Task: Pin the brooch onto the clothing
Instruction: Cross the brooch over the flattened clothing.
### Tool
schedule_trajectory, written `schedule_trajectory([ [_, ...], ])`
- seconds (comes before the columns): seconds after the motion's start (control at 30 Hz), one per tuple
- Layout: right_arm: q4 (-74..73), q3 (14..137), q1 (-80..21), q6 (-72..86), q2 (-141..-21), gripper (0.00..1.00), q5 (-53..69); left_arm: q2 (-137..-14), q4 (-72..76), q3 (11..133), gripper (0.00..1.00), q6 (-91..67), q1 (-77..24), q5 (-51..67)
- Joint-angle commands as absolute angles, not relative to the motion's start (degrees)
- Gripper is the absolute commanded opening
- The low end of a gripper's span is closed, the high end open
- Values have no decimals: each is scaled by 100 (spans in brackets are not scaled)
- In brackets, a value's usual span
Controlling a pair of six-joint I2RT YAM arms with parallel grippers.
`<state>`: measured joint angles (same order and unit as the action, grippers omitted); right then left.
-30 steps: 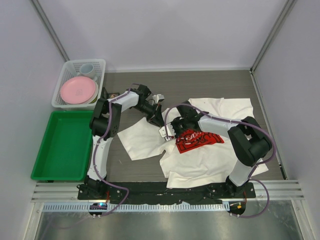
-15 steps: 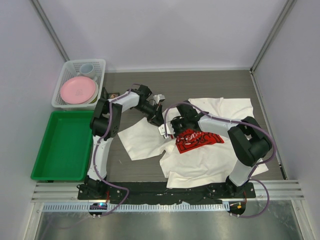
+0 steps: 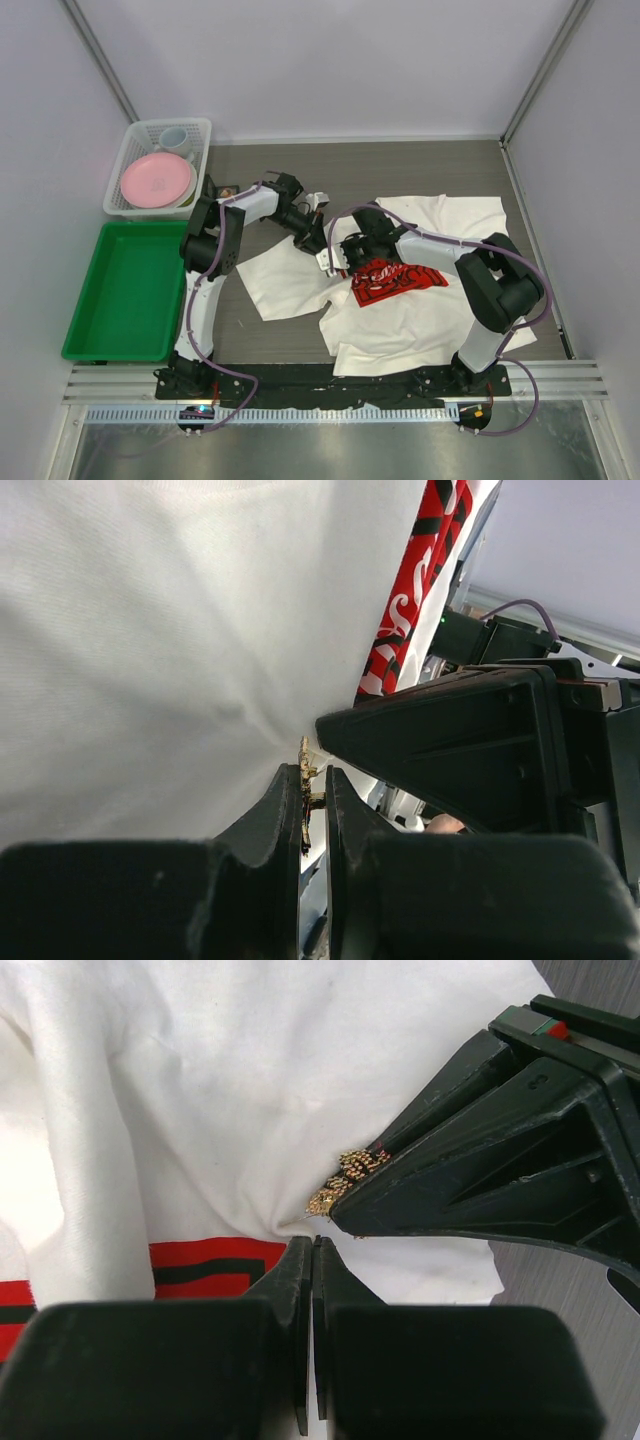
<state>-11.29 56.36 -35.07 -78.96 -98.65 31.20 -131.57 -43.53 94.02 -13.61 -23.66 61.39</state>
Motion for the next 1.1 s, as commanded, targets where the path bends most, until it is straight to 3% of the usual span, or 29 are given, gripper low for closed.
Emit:
schedule_trajectory([
  [0.0, -747, 5836, -3507, -7849, -9835, 1, 3305, -13140, -4237, 9343, 0, -1520, -2461, 6363],
  [1.07, -378, 5889, -3507, -7400, -9958, 1, 3208, -13140, -3771, 9018, 0, -1854, -2531, 6460],
])
